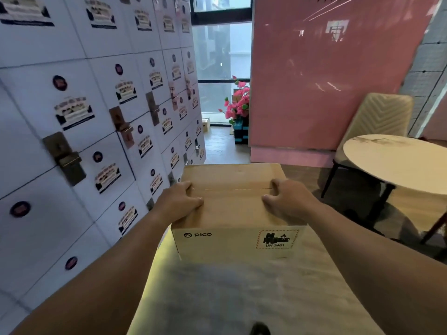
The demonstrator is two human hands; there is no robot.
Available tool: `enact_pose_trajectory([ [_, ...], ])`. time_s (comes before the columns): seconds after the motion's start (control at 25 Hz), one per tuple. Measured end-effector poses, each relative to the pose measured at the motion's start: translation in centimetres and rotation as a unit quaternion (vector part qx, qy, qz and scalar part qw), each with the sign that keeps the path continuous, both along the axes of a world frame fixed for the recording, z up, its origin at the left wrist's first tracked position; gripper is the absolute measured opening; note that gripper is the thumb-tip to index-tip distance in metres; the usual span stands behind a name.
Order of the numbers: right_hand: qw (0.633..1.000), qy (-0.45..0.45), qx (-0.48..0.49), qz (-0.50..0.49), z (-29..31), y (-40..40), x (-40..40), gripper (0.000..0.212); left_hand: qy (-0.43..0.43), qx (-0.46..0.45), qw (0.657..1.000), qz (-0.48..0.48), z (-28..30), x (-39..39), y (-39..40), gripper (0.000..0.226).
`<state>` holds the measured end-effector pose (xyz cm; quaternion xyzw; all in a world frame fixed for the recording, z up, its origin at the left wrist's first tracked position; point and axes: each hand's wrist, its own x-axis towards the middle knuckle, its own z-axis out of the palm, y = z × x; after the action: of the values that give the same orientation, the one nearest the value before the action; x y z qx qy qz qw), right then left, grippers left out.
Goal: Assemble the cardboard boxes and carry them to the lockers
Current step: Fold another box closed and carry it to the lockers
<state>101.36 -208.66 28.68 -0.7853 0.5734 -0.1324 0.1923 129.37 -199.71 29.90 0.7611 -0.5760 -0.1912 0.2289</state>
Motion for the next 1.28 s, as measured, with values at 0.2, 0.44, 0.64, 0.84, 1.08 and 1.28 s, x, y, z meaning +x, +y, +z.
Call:
enact_pose_trajectory([
  [0.2,1.0,-0.011,-0.002,0.006,-0.1,-17.9,3.9,0.05,0.017,0.001,1.0,0.01,-0.2,3.5,-17.6,0.069],
  [0.44,1.0,-0.01,0.007,0.023,0.4,-38.4,10.4,0.053,0.018,0.001,0.999,0.039,-0.2,9.5,-37.3,0.071],
  [0.64,0.999,-0.007,0.033,0.024,-1.1,-56.5,17.9,0.052,0.031,0.005,0.998,0.049,-2.2,16.9,-55.3,0.065],
  [0.84,0.999,0.009,0.038,-0.008,0.2,-73.1,24.2,0.054,0.031,0.009,0.999,0.028,-1.4,23.6,-73.2,0.068],
  [1.08,0.999,0.01,0.039,-0.033,-0.1,-94.0,29.4,0.056,0.022,0.016,1.0,0.01,-1.5,29.0,-94.8,0.062],
  [1.28,0.999,0.01,0.037,-0.006,-1.1,-113.0,32.5,0.05,0.03,0.019,0.999,0.026,-2.8,32.3,-113.1,0.078],
])
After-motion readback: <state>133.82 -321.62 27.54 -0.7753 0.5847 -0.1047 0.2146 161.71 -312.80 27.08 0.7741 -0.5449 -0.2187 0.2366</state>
